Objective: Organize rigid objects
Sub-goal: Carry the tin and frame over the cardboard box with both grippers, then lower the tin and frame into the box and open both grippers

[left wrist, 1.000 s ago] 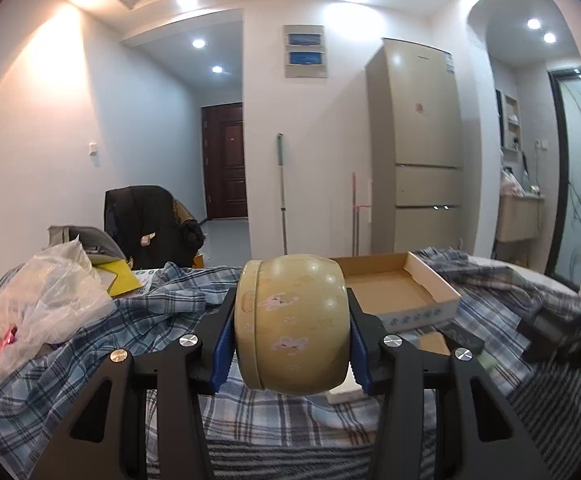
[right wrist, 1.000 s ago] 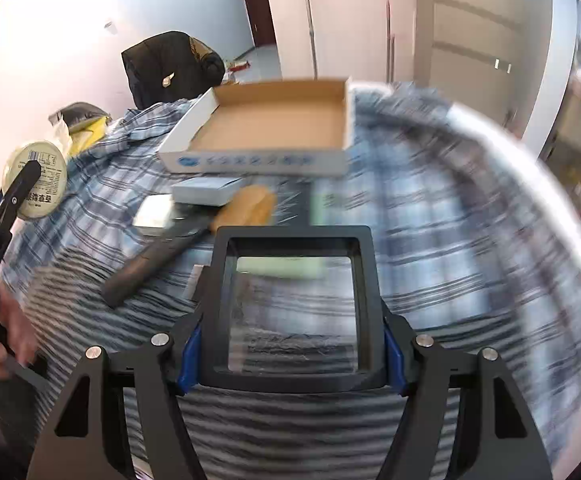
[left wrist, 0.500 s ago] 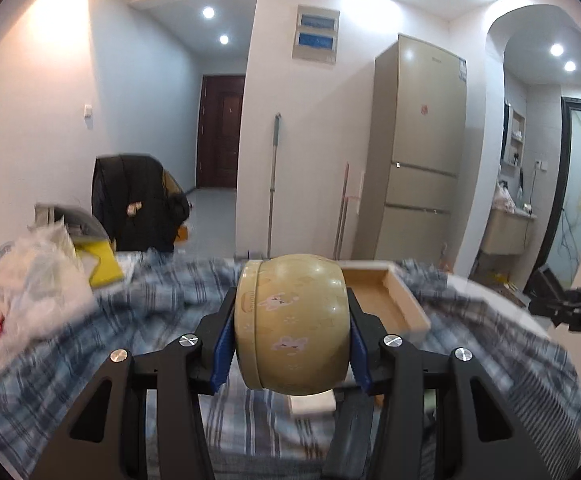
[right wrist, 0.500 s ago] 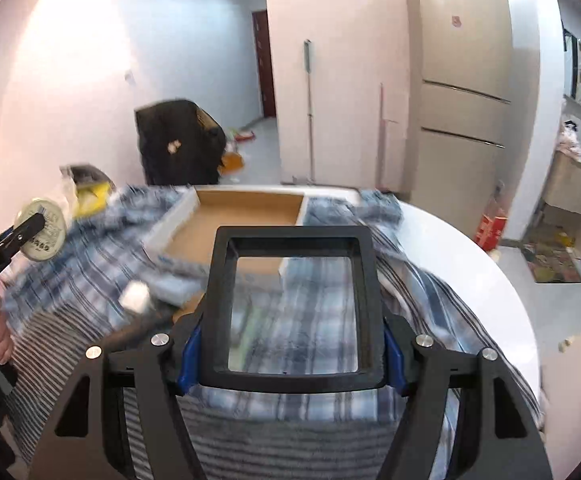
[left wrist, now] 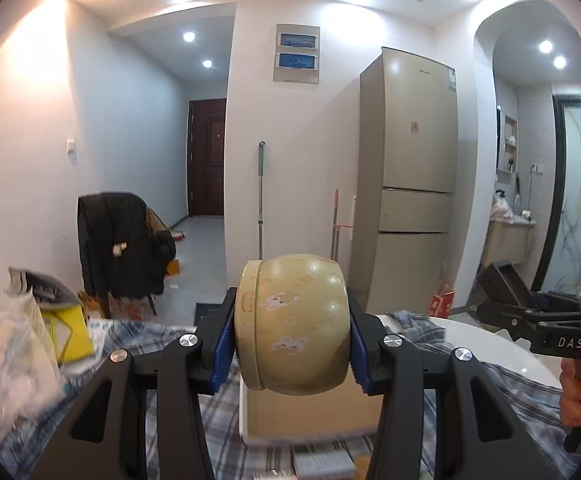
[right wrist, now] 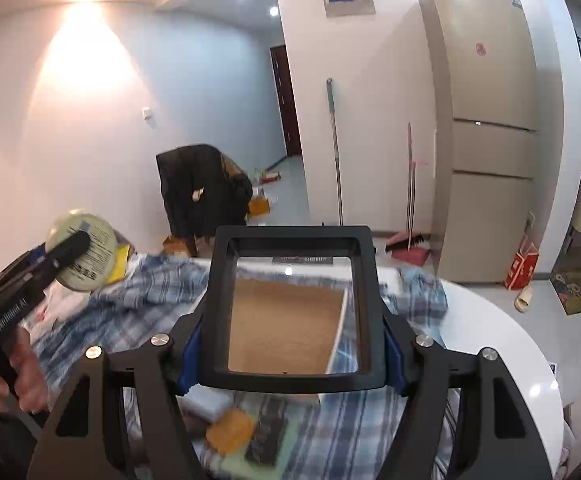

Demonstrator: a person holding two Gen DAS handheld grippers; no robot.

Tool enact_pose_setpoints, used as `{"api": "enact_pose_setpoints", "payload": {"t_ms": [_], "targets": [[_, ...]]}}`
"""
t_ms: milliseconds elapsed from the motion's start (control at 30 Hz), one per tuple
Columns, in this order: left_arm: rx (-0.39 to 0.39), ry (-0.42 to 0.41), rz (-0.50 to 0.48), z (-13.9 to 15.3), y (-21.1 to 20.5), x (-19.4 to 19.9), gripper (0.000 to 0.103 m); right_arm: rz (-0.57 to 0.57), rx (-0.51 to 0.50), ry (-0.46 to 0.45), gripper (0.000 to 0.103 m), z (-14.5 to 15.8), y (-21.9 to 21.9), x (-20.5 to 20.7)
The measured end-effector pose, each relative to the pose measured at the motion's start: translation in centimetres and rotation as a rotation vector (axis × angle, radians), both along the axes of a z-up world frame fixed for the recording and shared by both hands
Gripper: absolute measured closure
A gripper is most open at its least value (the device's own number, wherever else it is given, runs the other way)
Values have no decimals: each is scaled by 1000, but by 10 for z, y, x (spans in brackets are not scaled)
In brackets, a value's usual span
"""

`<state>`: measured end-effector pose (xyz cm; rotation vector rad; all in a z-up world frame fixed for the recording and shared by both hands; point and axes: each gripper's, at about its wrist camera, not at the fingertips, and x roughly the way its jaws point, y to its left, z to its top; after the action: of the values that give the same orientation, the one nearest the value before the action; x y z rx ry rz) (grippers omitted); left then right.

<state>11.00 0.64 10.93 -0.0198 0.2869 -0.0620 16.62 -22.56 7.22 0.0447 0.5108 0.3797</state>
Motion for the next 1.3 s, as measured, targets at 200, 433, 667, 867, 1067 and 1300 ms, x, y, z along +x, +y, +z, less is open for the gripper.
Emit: {"api": "enact_pose_setpoints", "payload": {"t_ms": [200,433,667,867,1067,1300], "targets": [[-76,117,-22,-8,12,54,53,-61,-35,14,35,-2,29,37],[-32,239,-57,-63,19,84,53,-43,-1,130,35,-50,43,73],[-19,388,-51,-122,15,118,53,-49,-29,247,35,-101,48,93],[-34,491,-71,-151,17,129,53,-47,-34,305,35,-120,41,102],[30,494,-60,-157,5,130,53,-59,-21,346,35,-129,37,106],[24,503,-58,-157,9,131,53,-21,-52,346,35,-130,51,101]]}}
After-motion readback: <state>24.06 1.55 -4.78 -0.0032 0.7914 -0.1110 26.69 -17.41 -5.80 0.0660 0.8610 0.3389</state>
